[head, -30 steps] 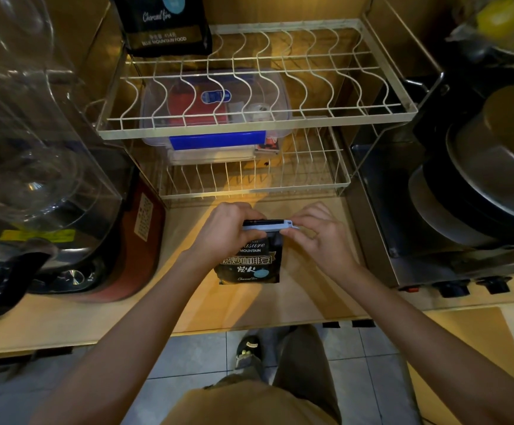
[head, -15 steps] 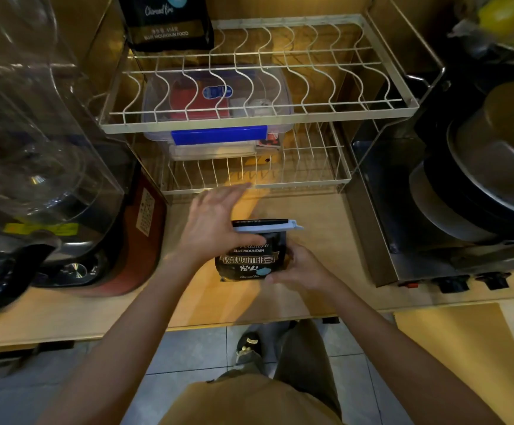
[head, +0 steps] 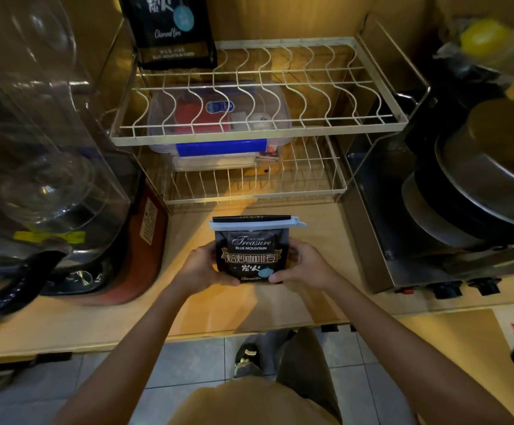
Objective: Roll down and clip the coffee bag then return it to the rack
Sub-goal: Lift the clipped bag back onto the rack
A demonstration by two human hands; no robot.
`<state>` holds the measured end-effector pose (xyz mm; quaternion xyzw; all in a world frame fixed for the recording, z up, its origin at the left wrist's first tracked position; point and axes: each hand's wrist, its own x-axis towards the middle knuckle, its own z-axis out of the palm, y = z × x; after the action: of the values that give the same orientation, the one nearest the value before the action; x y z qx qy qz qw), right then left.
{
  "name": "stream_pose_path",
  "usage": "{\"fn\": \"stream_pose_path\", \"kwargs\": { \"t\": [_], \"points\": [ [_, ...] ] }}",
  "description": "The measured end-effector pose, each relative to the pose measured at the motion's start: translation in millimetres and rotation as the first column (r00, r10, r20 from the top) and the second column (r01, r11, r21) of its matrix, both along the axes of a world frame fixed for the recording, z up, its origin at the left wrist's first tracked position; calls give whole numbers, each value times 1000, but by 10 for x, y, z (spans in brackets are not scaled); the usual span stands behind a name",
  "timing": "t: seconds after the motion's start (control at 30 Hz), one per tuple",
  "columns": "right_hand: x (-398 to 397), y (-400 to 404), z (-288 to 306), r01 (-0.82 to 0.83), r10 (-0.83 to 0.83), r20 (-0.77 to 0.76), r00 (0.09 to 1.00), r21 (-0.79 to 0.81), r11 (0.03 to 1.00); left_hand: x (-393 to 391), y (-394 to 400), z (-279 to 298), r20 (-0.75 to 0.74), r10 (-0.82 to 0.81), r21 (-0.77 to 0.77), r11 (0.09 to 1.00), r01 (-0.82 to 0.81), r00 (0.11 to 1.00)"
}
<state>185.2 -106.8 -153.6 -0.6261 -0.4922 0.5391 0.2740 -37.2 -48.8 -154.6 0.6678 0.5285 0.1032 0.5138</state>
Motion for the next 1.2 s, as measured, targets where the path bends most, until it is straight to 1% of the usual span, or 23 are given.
{"fn": "stream_pose_path", "kwargs": {
  "t": [0.07,0.17,0.23,0.3,0.43,0.57,0.7,0.8,0.9,0.97,1.07,1.13,1.2],
  "points": [
    [49,45,193,-36,35,14,999,24,999,16,22,218,44,-26,34,999,24,999],
    [105,127,607,-69,66,31,997,98,993,23,98,608,78,-65,135,989,54,995],
    [139,193,920,-91,79,82,993,155,984,23,174,887,98,-97,204,976,75,990],
    [179,266,1245,-111,85,132,988,201,973,39,241,1200,120,-101,241,968,70,988],
    [263,443,1850,-140,84,186,979,309,941,90,384,1823,173,-134,365,929,62,976],
    [345,706,2326,-115,53,163,985,396,911,116,619,2297,251,-114,402,916,3,961],
    [428,1045,2642,-25,-14,73,997,501,865,227,865,2682,319,-78,468,880,-86,944],
    [470,1318,2765,73,-87,-2,996,562,824,352,1106,2797,367,-39,491,857,-157,930],
    [490,1598,2753,151,-111,-104,988,584,798,509,1357,2746,407,39,533,801,-272,912],
    [478,1777,2666,187,-141,-124,982,572,799,621,1499,2652,428,84,546,769,-331,900],
    [492,2015,2464,252,-197,-159,968,526,813,766,1671,2500,459,149,528,748,-403,876],
    [493,2145,2353,250,-194,-162,968,497,831,835,1776,2382,429,189,561,710,-425,883],
    [496,2250,2265,231,-191,-133,973,472,851,877,1881,2266,389,236,596,673,-438,891]
  ]
}}
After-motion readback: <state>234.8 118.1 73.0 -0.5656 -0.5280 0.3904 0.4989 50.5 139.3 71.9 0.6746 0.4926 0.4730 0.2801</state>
